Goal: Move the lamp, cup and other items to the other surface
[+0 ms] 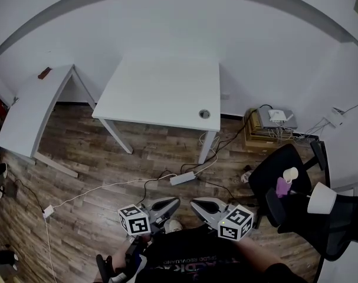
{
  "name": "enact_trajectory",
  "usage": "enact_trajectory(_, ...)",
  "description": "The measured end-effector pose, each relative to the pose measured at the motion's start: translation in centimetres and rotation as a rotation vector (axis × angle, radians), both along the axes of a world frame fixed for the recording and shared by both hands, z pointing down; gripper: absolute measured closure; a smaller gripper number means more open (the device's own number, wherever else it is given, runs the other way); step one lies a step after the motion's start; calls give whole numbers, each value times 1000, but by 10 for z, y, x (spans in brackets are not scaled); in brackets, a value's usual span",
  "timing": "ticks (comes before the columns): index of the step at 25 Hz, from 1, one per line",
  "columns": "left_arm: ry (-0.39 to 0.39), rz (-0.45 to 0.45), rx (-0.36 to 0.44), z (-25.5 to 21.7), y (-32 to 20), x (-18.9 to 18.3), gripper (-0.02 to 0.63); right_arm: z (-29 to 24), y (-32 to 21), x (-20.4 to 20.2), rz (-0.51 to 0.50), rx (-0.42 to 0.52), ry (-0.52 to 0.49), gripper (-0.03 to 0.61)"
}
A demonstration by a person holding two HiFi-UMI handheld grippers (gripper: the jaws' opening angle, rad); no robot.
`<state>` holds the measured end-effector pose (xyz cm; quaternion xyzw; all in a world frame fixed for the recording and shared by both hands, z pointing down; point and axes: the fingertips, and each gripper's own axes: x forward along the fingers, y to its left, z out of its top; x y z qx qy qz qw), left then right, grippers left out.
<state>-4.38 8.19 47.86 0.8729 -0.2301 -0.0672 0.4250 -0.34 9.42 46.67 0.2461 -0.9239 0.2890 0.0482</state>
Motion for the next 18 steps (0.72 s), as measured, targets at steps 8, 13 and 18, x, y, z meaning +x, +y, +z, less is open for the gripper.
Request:
enact_trajectory(8,20,-11,-8,6,4,-21,615,5,1,-14,22,-19,-21,574)
enact_trajectory(13,38,-14,-5,10,7,-26,615,7,6,-20,11,-16,-14,574)
enact_trajectory(18,41,-9,-3,9,10,-30,615,7,9,-26,11,-19,-4,574)
